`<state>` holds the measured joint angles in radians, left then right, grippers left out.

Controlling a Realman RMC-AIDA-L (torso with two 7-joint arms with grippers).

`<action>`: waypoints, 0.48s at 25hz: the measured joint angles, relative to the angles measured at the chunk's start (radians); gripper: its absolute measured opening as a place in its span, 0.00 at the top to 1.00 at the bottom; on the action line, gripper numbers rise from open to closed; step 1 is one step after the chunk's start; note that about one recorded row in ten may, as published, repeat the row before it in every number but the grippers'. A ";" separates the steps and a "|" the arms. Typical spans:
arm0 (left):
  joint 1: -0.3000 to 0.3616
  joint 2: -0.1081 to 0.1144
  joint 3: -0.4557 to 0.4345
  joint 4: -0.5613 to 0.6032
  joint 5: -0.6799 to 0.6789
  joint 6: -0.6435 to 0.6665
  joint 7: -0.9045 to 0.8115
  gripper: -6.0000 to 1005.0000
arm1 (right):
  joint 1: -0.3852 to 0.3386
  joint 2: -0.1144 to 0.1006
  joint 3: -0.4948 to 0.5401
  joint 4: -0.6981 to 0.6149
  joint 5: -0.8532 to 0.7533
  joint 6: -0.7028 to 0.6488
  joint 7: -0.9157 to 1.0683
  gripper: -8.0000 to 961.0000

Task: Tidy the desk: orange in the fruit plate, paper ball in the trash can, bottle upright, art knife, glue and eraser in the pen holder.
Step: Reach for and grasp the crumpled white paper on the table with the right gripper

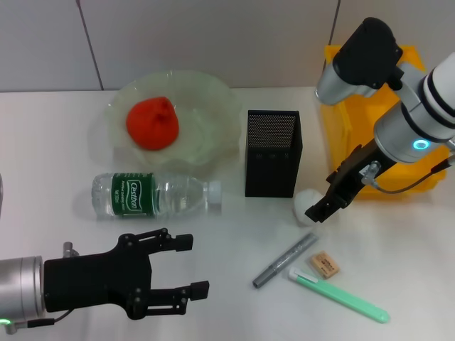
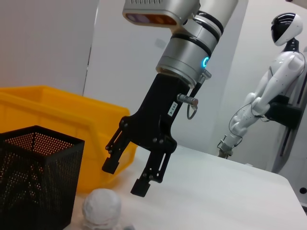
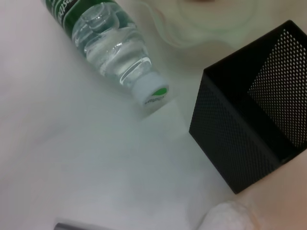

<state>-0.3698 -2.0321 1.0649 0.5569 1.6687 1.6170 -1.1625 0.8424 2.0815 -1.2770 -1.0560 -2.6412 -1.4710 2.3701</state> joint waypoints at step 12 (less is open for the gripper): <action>-0.010 0.000 -0.007 0.000 -0.001 -0.003 -0.005 0.18 | 0.002 0.001 -0.038 0.043 0.012 0.047 -0.003 0.14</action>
<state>-0.3803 -2.0325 1.0578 0.5569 1.6673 1.6137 -1.1671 0.8442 2.0821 -1.3153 -1.0130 -2.6295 -1.4243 2.3674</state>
